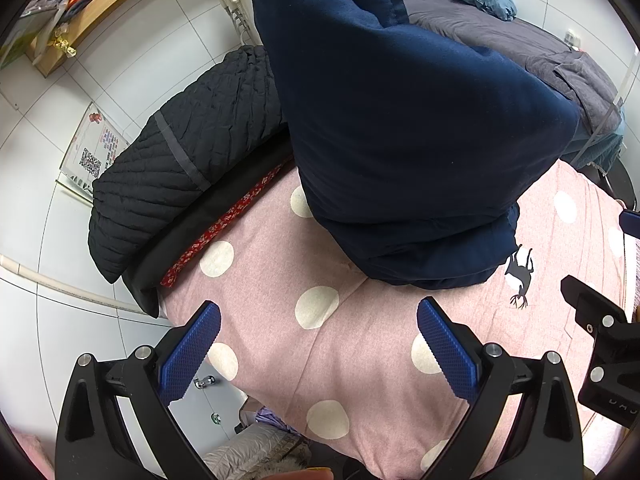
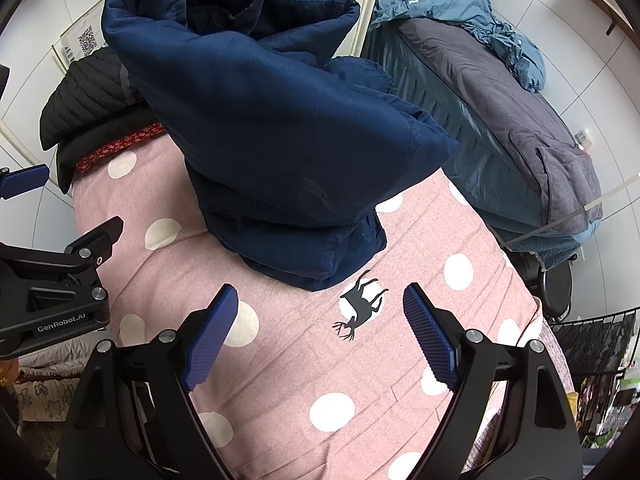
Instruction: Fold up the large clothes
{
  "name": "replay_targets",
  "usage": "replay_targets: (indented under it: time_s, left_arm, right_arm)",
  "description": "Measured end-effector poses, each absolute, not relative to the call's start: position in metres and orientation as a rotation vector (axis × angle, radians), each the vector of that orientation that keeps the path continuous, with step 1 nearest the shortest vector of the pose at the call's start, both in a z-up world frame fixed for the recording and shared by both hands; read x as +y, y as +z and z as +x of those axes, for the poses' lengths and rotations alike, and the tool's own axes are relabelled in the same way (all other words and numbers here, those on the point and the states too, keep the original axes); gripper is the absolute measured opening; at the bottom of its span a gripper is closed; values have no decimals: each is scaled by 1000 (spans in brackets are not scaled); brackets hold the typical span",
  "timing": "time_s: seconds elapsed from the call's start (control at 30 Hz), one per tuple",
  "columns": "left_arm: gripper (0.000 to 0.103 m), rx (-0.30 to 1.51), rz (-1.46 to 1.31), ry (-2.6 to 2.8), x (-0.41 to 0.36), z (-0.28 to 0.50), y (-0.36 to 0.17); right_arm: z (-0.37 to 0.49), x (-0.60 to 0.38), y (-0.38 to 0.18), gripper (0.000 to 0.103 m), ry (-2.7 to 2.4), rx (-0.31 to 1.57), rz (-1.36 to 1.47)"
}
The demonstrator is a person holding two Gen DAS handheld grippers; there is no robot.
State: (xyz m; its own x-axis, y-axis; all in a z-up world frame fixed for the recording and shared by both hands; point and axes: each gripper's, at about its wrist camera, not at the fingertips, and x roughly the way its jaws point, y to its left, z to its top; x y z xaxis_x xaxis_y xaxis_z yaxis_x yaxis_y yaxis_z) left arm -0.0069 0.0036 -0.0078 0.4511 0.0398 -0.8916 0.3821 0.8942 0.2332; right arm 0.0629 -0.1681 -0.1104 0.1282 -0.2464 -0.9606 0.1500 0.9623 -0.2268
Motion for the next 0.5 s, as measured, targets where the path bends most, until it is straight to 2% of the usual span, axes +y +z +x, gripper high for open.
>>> replay_targets:
  time_s: [0.5]
  left_arm:
    - [97, 1093, 435, -222, 3, -6, -7]
  right_arm:
    - [62, -167, -110, 84, -287, 1417, -83]
